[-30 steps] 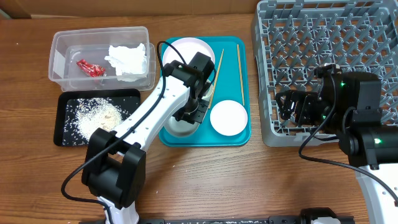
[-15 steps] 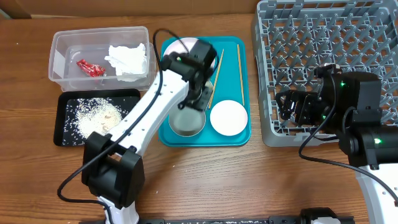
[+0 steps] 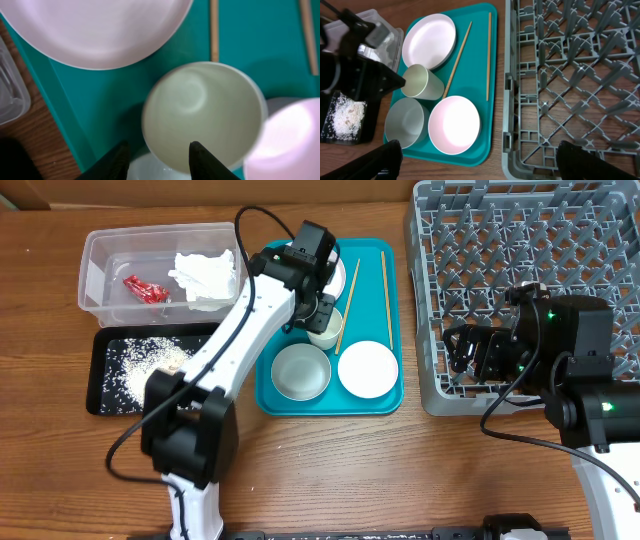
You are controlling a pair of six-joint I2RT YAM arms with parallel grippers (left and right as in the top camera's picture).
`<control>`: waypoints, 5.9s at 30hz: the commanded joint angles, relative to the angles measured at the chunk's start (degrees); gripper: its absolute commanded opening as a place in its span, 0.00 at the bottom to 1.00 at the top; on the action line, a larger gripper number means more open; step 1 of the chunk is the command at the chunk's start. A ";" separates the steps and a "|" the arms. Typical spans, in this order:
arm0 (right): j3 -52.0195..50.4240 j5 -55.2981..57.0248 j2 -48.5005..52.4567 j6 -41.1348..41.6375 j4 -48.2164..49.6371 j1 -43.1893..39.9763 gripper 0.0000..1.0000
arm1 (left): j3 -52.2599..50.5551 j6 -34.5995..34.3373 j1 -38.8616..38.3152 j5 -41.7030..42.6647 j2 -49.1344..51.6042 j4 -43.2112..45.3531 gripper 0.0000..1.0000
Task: Sort waste into correct bins and load items into the dishwasher
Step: 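Return the empty bowl to the teal tray and grasp the white cup, then lift the cup with the left gripper and hand it to the right gripper, then place the cup upside down in the dish rack with the right gripper, then reach the right gripper to the pink bowl and grasp its rim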
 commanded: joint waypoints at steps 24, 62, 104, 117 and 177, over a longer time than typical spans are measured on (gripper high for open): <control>1.18 -23.82 4.35 7.58 17.62 0.48 1.00 | 17.94 6.73 13.70 57.31 3.76 -13.97 0.04; 1.18 -46.69 22.88 11.37 48.33 11.19 0.93 | 18.05 27.30 13.38 81.37 3.76 -34.77 0.04; 18.78 2.49 10.64 17.66 -7.50 -1.01 0.53 | 18.47 25.88 28.72 55.98 3.76 -28.52 0.70; 22.45 13.73 26.86 17.62 -28.02 0.22 0.53 | 31.61 17.51 24.81 36.70 3.76 -29.62 0.71; 14.08 15.67 43.95 22.62 -12.39 23.08 0.57 | 53.31 7.69 19.58 13.57 3.80 -33.11 1.00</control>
